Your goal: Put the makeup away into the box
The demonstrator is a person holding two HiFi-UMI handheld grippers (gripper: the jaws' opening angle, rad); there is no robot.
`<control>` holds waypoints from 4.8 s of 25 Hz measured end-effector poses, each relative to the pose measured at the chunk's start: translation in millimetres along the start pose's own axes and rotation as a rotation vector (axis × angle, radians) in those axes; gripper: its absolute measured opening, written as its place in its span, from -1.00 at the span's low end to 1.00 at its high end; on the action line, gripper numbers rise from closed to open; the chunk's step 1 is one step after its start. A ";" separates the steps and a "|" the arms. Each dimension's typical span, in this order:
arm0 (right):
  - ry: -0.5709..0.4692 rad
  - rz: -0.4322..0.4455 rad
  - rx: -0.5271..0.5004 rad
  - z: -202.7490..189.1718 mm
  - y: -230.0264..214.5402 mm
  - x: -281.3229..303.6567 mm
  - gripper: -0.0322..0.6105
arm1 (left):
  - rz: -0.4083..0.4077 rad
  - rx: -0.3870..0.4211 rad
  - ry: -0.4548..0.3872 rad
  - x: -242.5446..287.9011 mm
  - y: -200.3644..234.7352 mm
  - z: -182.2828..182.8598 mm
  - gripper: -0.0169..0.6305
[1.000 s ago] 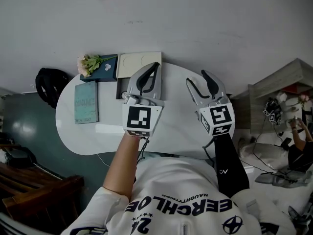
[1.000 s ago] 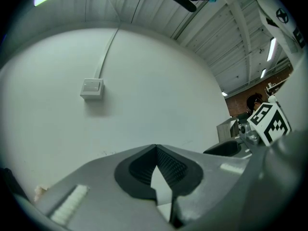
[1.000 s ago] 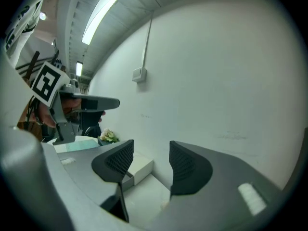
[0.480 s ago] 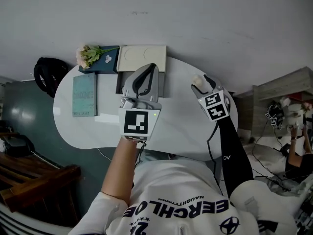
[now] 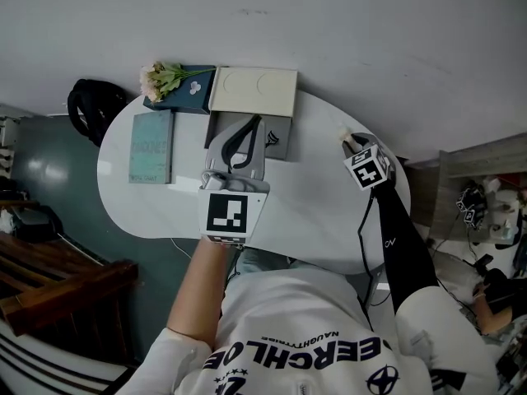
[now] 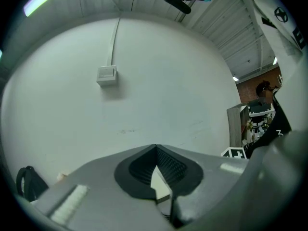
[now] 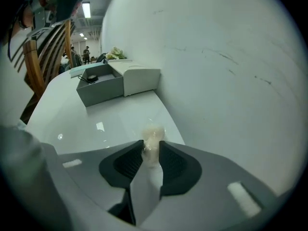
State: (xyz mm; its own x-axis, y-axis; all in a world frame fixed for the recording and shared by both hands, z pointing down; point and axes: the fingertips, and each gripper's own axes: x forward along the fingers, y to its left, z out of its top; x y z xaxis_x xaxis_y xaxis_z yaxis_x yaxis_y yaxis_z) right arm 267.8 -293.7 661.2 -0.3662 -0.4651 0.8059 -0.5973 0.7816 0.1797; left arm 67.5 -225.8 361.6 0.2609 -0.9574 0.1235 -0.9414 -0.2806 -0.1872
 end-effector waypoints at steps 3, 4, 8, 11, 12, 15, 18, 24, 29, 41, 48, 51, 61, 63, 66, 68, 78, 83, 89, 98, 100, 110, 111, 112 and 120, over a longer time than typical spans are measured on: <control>-0.005 0.038 -0.043 1.0 -1.8 1.0 -0.55 | 0.006 -0.007 0.008 -0.8 1.8 -3.3 -0.95; -0.007 0.047 -0.053 2.1 -1.3 0.1 -0.56 | 0.007 -0.008 0.009 -0.7 1.9 -3.7 -0.95; -0.025 0.040 -0.043 4.2 -4.0 -7.7 -0.57 | -0.005 -0.011 -0.001 3.5 -1.9 -0.7 -0.95; -0.088 0.000 0.008 13.8 -10.6 -22.9 -0.57 | -0.015 -0.015 -0.008 6.1 -5.6 1.9 -0.95; -0.116 -0.013 0.031 19.3 -12.7 -30.5 -0.57 | -0.018 -0.016 -0.012 7.0 -6.8 3.7 -0.95; -0.201 -0.042 0.099 36.9 -17.8 -54.6 -0.57 | -0.027 -0.017 -0.029 9.7 -10.7 10.9 -0.95; -0.288 -0.076 0.151 55.6 -19.2 -82.5 -0.56 | -0.034 -0.016 -0.048 11.5 -15.6 19.1 -0.95; -0.450 -0.158 0.224 87.4 -24.6 -143.3 -0.56 | -0.047 -0.025 -0.086 13.4 -28.2 35.4 -0.95; -0.554 -0.202 0.261 104.4 -27.1 -186.2 -0.56 | -0.050 -0.033 -0.109 12.4 -36.9 45.5 -0.95; -0.729 -0.267 0.272 112.7 -13.0 -253.2 -0.57 | 0.044 -0.124 -0.138 1.3 -36.3 54.0 -0.95; -0.851 -0.308 0.333 111.0 -11.1 -283.9 -0.58 | 0.034 -0.099 -0.139 -6.0 -47.8 50.6 -0.95; -0.847 -0.307 0.324 112.7 -8.8 -283.3 -0.58 | 0.035 -0.085 -0.138 -8.6 -46.0 51.3 -0.95; -0.841 -0.233 0.304 140.4 21.9 -262.0 -0.58 | 0.068 -0.062 -0.118 -24.2 -13.3 40.1 -0.95; -0.841 -0.222 0.294 150.8 29.5 -256.3 -0.58 | 0.072 -0.049 -0.112 -27.9 -2.9 37.0 -0.95; -0.840 -0.198 0.292 168.7 42.3 -245.8 -0.57 | 0.083 -0.042 -0.100 -34.1 16.9 29.7 -0.95; -0.842 -0.183 0.292 183.0 51.7 -238.8 -0.57 | 0.094 -0.042 -0.093 -38.2 33.0 25.5 -0.95; -0.888 -0.113 0.288 266.4 98.5 -215.5 -0.57 | 0.140 -0.046 -0.089 -60.8 117.7 9.0 -0.95; -0.878 -0.110 0.279 287.8 112.0 -201.8 -0.57 | 0.145 -0.058 -0.085 -64.5 142.8 -0.9 -0.95; -0.857 -0.086 0.271 307.1 116.8 -186.5 -0.57 | 0.147 -0.069 -0.083 -63.8 159.7 -8.1 -0.95; -0.452 0.030 0.150 292.7 147.6 -62.1 -0.56 | 0.132 -0.071 -0.053 -58.5 169.0 -24.4 -0.95; -0.391 0.036 0.136 282.9 151.8 -38.0 -0.55 | 0.130 -0.070 -0.041 -58.3 171.8 -30.1 -0.95; -0.175 0.086 0.137 238.0 176.5 25.5 -0.51 | 0.149 -0.089 -0.007 -59.9 192.3 -51.0 -0.95; -0.173 0.086 0.137 237.4 176.6 26.8 -0.51 | 0.150 -0.089 -0.005 -59.7 193.2 -52.2 -0.95; -0.171 0.085 0.137 237.1 176.5 28.0 -0.50 | 0.151 -0.089 -0.003 -59.6 194.3 -53.2 -0.95; -0.144 0.100 0.144 235.8 180.6 32.6 -0.03 | 0.152 -0.091 0.000 -60.9 201.9 -55.5 -0.95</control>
State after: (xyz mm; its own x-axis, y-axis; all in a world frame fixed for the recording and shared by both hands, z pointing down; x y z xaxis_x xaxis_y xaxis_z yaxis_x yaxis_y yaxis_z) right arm -20.3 -265.7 587.0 -0.5207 -0.4507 0.7251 -0.6448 0.7642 0.0119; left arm -150.3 -220.4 370.3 0.1138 -0.9884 0.1001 -0.9855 -0.1251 -0.1149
